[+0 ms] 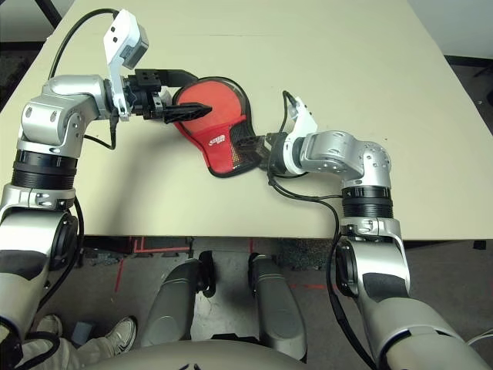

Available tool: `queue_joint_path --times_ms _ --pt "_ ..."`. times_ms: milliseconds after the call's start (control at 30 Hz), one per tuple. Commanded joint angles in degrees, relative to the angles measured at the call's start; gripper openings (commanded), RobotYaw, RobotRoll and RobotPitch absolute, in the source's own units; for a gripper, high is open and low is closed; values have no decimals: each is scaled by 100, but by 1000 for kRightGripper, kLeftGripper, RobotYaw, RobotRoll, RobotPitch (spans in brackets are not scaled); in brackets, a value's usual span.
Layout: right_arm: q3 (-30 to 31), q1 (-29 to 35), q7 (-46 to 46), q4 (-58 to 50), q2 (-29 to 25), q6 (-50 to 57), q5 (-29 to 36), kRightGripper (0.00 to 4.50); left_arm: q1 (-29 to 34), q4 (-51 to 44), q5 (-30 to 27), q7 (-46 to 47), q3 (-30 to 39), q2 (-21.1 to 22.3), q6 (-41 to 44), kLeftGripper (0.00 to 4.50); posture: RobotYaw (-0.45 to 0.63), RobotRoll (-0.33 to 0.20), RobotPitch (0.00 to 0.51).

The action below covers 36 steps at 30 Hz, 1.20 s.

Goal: Store the ping-pong paddle in its case and zip it.

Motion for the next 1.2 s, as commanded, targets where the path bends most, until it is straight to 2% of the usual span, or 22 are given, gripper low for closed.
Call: queue_joint_path --times_ms 33,100,133,367,567,867,1200 --pt "145 56 -33 -84 35 -173 47 891 93 -140 -79 70 -12 -17 21 4500 73 0 252" --pt "112 153 -96 -204 104 -249 47 194 114 -153 -92 90 -13 -20 20 4500 72 0 252" --pt "79 215 -136 -281 146 -262 47 25 124 -168 -102 101 -12 -20 29 4500 69 0 255" --pt "-234 1370 -858 -2039 834 -384 47 25 138 -91 -101 140 -32 -58 -18 4500 51 0 263" --pt "120 2580 -1629 -3774 1376 -1054 47 25 66 75 -47 94 -86 -109 -98 4500 29 0 267" --pt "1053 3525 -2351 -5313 1277 -2365 47 25 -9 226 -18 25 -150 -139 -184 4500 4 0 271" --pt "2017 3871 -2884 -6245 862 -3744 47 25 -28 295 -40 17 -188 -192 -240 4500 -9 0 272"
